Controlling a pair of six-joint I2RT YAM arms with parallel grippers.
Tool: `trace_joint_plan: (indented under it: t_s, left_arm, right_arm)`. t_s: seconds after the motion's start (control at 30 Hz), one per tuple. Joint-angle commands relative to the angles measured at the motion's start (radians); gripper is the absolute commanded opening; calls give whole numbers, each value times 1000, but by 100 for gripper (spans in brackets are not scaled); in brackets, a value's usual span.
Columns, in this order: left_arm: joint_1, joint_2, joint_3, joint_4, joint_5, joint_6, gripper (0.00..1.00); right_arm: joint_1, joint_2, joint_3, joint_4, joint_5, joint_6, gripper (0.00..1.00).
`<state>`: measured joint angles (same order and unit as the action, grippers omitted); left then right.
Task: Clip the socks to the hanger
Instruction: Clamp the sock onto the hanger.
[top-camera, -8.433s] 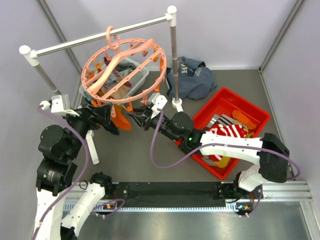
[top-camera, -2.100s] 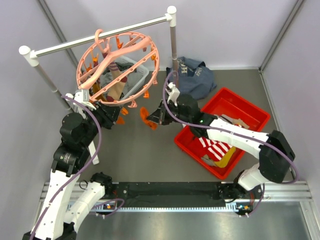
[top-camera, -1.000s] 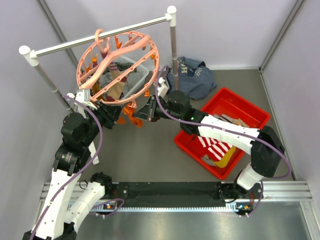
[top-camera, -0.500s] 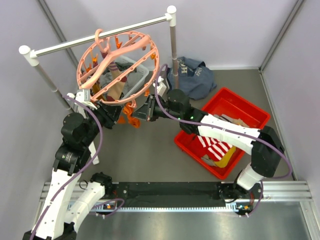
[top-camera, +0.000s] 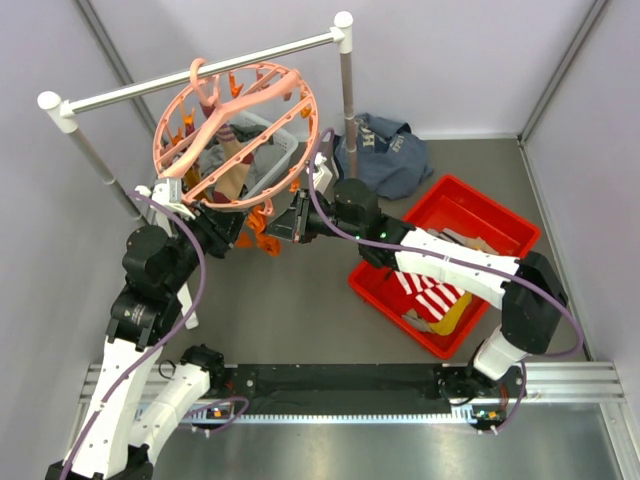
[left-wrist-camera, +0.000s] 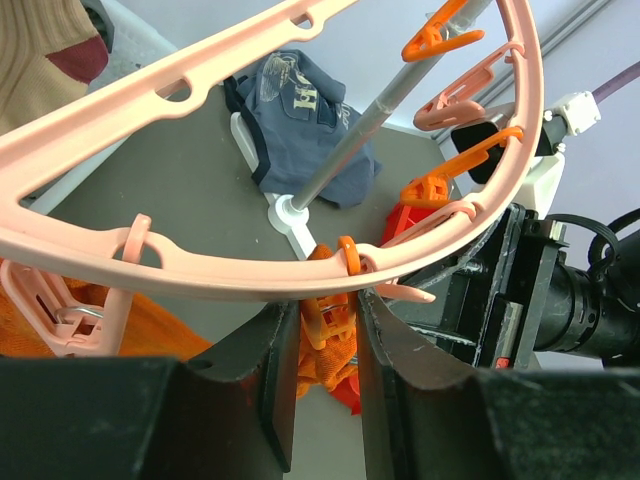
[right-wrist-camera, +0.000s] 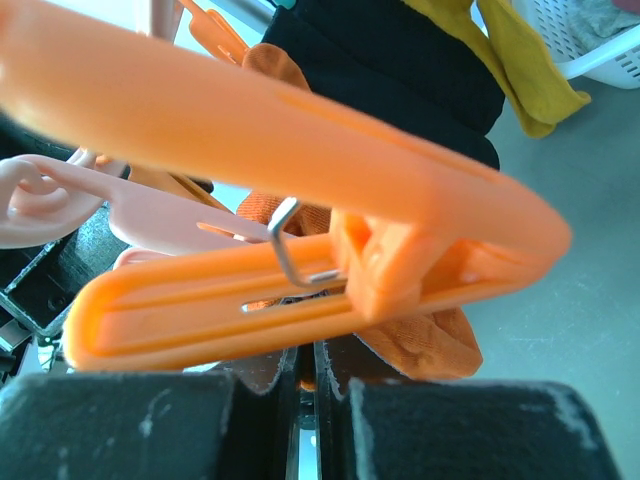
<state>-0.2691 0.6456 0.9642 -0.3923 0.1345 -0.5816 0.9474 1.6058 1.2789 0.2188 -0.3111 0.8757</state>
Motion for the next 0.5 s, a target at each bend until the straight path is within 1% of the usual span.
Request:
trace_joint_plan:
  t_s: [0.0, 0.33, 0.47]
  left_arm:
    - [-1, 0, -15, 27, 4, -1, 1]
    - [-1, -1, -10, 32, 16, -4, 8]
    - [-1, -3, -9, 29, 17, -6, 13]
  right_arm:
    - [19, -12, 62, 47, -2, -1, 0]
    - [19, -15, 68, 47, 3, -6, 0]
    - [19, -12, 73, 50, 4, -7, 0]
